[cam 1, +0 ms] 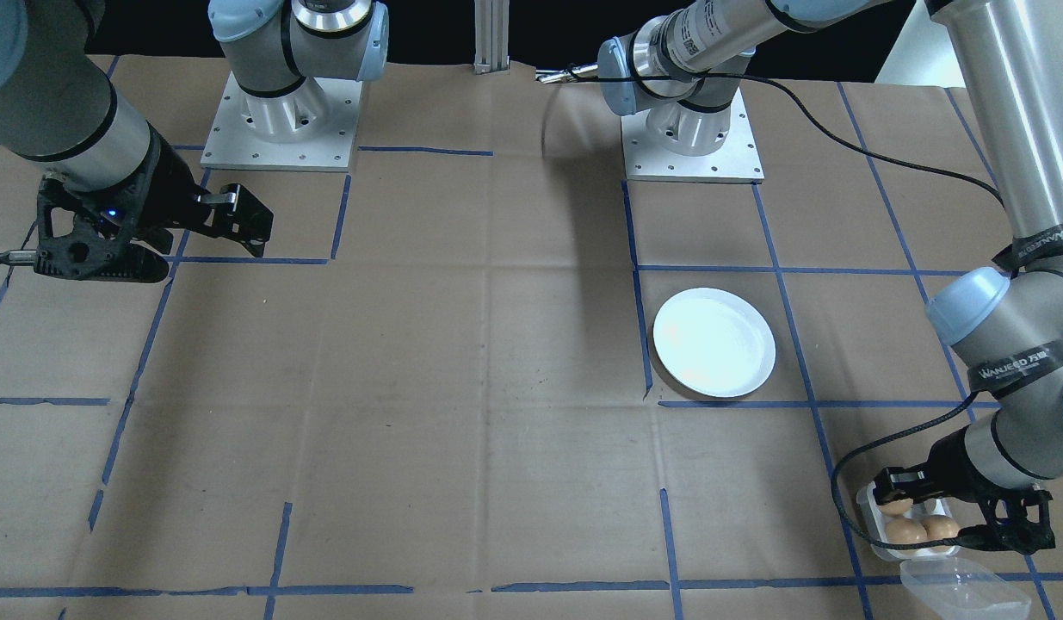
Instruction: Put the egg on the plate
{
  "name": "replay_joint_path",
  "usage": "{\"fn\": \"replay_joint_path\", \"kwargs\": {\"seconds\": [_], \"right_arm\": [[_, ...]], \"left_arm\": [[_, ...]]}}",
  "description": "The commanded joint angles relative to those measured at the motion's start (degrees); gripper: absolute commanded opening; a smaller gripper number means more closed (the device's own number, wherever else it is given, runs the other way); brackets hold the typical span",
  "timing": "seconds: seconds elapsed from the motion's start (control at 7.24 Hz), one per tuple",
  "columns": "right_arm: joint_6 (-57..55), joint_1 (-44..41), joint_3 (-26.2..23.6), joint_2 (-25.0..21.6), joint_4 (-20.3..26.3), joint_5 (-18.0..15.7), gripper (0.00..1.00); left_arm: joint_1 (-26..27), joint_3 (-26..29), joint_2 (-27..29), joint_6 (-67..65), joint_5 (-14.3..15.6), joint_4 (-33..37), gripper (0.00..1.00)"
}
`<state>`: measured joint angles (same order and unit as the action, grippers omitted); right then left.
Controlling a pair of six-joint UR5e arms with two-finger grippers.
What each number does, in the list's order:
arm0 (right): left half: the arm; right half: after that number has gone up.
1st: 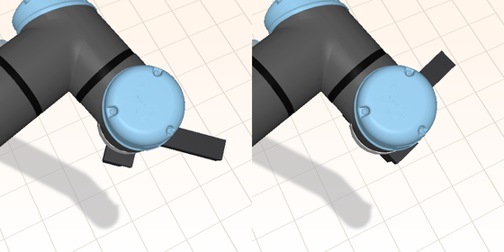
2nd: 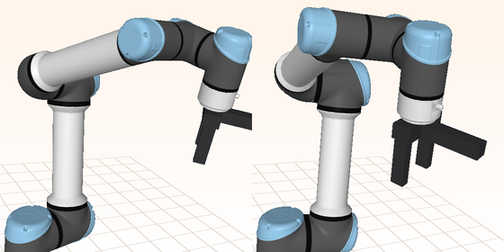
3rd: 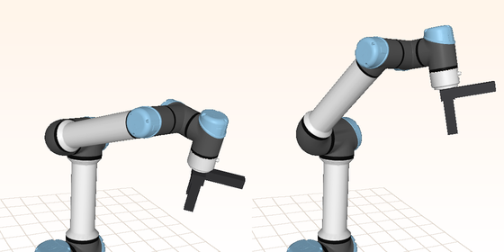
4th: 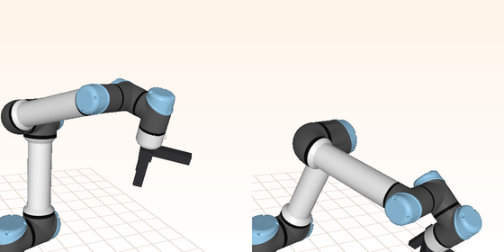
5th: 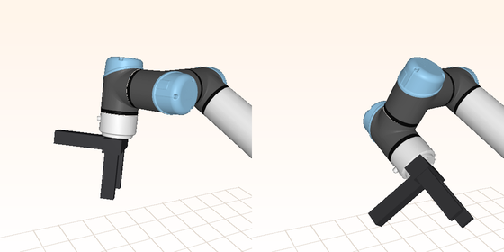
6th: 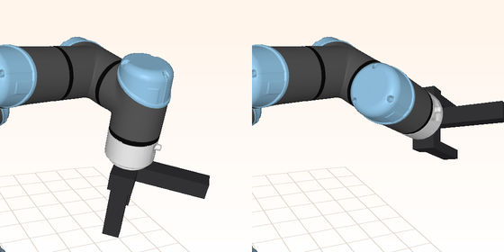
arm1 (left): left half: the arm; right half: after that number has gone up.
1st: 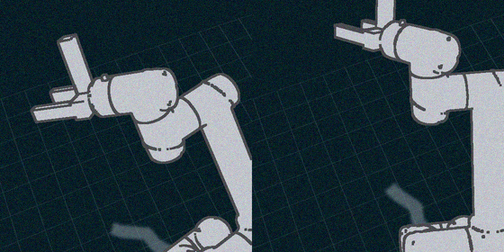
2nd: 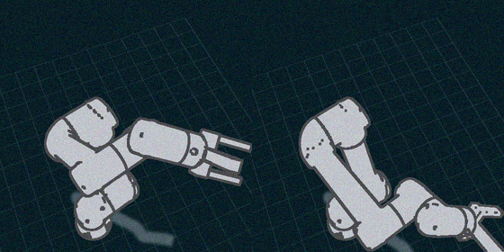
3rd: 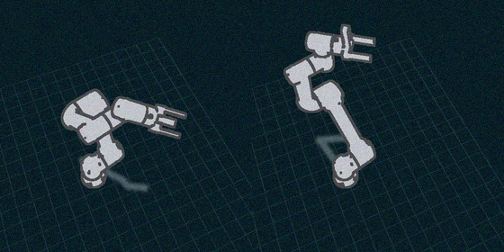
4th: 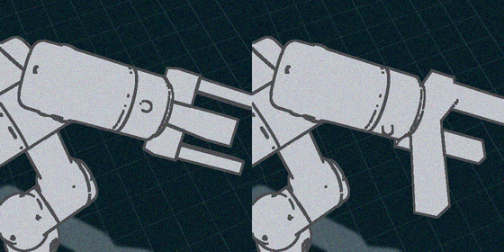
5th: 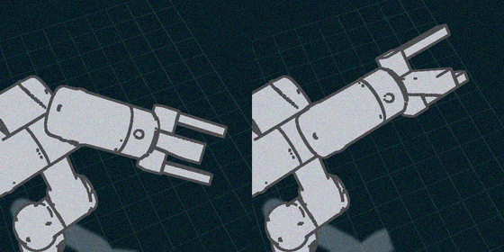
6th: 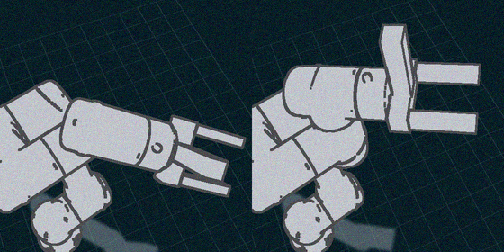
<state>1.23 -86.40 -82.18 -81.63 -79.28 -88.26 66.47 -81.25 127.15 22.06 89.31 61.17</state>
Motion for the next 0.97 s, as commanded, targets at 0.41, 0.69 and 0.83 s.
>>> {"fn": "replay_joint_path", "kwargs": {"seconds": [0.41,0.69,0.83], "right_arm": [[0.00,0.00,0.00,-0.01,0.00,0.02,1.00],[0.00,0.00,0.00,-0.02,0.00,0.02,1.00],[0.00,0.00,0.00,-0.02,0.00,0.02,1.00]], "left_arm": [[0.85,0.30,-2.07,-0.09,0.60,1.05,0.02],[0.86,-1.09,-8.81,-0.09,0.95,5.86,0.02],[1.12,-2.50,-12.68,-0.53,0.95,9.11,0.02]]}}
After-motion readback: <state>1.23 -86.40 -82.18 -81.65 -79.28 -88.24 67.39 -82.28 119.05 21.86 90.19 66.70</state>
